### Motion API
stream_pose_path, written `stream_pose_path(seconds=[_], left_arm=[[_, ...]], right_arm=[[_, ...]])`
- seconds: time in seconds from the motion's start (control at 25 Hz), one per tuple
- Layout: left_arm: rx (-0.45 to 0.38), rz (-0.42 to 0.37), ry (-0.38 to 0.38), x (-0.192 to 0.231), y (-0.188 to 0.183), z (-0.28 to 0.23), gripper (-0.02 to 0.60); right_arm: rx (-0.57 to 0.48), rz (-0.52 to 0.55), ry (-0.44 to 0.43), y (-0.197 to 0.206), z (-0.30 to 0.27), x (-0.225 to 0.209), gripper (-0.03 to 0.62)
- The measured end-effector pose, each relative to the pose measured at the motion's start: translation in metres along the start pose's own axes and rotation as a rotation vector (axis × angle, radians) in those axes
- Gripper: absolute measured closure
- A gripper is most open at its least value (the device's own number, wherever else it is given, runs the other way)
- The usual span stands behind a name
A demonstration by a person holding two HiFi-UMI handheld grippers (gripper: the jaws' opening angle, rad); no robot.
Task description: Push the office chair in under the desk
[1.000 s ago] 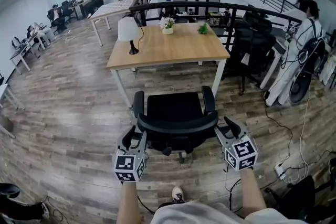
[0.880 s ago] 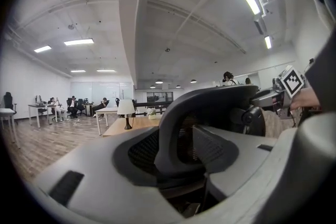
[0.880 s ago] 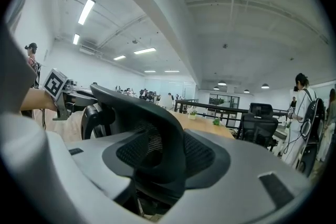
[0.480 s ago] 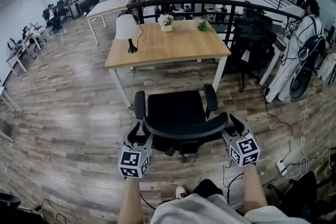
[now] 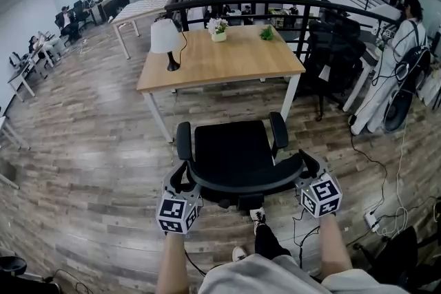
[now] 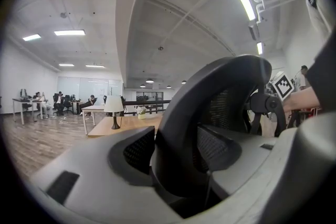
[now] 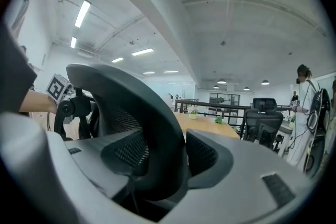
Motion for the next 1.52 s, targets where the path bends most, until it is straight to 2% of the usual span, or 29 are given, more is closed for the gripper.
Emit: stream_pose_path(seconds=[0.16,0.36,0.6,1.52], left_arm=[[-0.015,0.027,0.004,0.003,0.005,-0.006,0.288],[-0.01,0.022,-0.005,0.006,0.004,-0.007,0.288],[-0.01,0.017,-0.013,0.005,0.001,-0.017,0.288],[0.01,0.054,-0.015,0.026,-0.001,-0.077,0.29]], right_arm=[[-0.041,-0.034,-0.021,0.006,-0.005,-0.004,0.329],[-0.039,-0.046,-0.046,0.003,-0.011,-0.005,0.329],[-0.044,-0.058,-0.034,0.001,-0.015,-0.012,0.329],[0.024,-0.028,-0.028,-0.017,-0.072,-0.05,0.341]])
Point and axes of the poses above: the fingertips, and each gripper's own axes: z backward along the fingers, x to its left, y out of its underside, the point moved 10 cm from there along z, backward along the fingers, and after that the axes turned 8 degrees about -z, right-handed, at the moved point
